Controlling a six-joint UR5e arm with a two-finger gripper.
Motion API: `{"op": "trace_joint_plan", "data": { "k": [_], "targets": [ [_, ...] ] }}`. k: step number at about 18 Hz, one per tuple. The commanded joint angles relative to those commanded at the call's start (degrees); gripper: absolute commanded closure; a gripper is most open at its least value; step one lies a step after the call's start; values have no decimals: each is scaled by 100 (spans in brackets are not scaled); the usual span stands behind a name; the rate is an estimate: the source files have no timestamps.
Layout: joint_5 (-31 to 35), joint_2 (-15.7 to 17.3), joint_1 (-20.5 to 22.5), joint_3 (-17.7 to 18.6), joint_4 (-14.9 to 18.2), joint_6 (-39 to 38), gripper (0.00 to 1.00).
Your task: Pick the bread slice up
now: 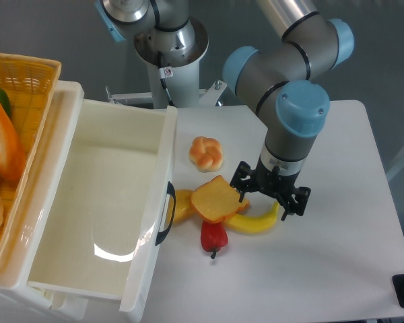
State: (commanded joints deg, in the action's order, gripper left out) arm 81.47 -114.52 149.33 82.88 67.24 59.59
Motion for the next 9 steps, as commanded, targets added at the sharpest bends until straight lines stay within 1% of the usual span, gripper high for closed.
{"op": "trace_joint_plan", "data": {
  "k": [3, 9],
  "targets": [
    [9, -18, -9, 9, 0, 141, 0],
    [-9, 9, -35, 79, 0, 132, 0]
  ]
}}
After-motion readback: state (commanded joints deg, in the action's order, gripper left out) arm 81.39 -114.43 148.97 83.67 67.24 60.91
